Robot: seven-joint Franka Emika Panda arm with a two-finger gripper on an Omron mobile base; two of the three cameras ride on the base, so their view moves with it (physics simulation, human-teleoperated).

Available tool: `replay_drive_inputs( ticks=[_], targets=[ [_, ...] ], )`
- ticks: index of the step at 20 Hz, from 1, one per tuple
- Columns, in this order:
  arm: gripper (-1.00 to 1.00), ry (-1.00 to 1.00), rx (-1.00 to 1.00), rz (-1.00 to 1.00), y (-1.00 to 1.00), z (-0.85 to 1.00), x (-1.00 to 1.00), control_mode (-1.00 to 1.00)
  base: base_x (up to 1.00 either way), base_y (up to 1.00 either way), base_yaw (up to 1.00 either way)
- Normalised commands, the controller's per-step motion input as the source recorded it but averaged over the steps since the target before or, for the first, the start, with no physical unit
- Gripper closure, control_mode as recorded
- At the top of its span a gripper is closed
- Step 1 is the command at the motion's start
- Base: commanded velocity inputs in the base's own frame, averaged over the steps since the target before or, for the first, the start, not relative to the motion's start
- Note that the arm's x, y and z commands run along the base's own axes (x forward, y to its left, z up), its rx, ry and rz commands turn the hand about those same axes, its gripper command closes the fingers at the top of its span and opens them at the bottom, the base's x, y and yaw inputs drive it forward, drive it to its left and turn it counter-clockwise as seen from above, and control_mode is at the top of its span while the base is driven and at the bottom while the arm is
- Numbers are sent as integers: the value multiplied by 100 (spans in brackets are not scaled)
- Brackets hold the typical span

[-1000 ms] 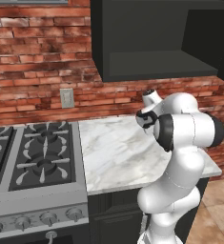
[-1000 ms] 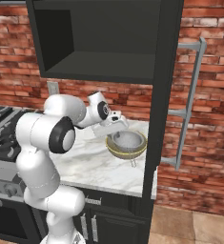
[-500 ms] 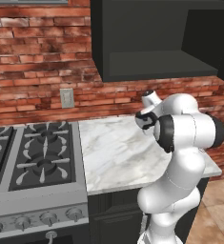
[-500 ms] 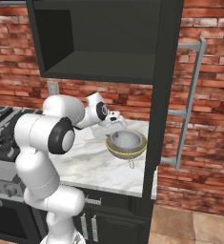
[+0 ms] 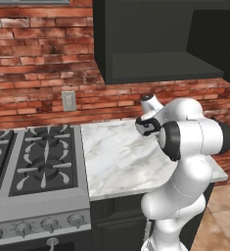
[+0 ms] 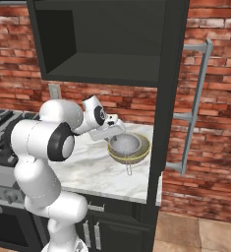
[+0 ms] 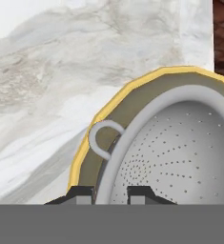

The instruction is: Open the cabinet and setup a tea strainer by placing it in the bowl upright.

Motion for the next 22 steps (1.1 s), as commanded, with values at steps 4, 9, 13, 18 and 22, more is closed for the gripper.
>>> replay_drive_inputs(
  ticks=[4,9,13,18,22],
  targets=[
    [100,-5,0,0,1,0,0,-100,0,0,0],
    [-100,-1,0,0,0,0,0,-100,0,0,0],
    [-100,-2,0,0,0,0,0,-100,0,0,0],
    [-100,-5,0,0,0,0,0,-100,0,0,0],
    [-100,-13,0,0,-23,0,1,-100,0,0,0]
  ],
)
